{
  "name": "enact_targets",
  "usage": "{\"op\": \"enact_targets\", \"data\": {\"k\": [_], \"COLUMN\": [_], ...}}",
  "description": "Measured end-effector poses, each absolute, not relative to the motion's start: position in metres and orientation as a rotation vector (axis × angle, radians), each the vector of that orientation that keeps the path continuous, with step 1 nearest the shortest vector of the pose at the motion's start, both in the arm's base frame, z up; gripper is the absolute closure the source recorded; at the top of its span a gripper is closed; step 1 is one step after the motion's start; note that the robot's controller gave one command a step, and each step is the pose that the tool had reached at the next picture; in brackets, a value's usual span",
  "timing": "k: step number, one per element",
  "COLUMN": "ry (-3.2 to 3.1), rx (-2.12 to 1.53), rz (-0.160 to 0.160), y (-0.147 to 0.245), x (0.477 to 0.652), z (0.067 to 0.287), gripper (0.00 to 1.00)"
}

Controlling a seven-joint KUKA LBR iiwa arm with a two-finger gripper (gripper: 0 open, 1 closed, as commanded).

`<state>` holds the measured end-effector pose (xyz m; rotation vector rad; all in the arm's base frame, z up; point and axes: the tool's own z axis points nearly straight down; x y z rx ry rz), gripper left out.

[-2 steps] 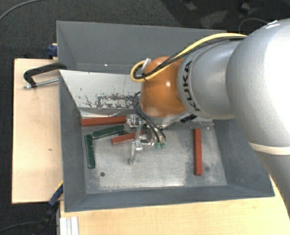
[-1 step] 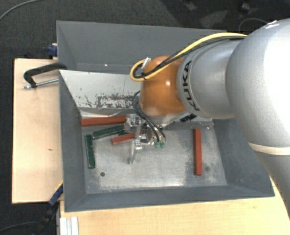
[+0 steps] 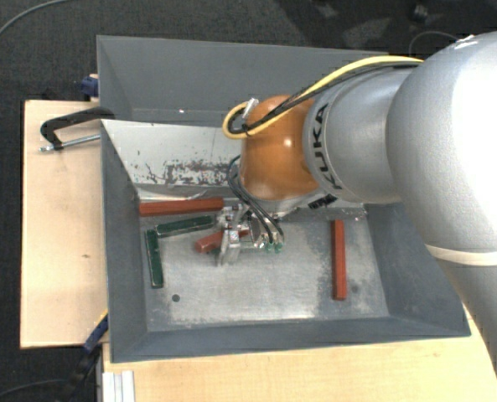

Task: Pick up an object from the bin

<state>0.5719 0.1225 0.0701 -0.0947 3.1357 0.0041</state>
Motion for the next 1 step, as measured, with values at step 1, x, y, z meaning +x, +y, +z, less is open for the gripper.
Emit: {"op": "enact_targets", "data": {"k": [1], "ry": [3.128], "rx": [-0.093], "rz": [0.006], "y": [0.1235], "x": [0.5748], "z": [0.1396], "gripper": [1.0]}}
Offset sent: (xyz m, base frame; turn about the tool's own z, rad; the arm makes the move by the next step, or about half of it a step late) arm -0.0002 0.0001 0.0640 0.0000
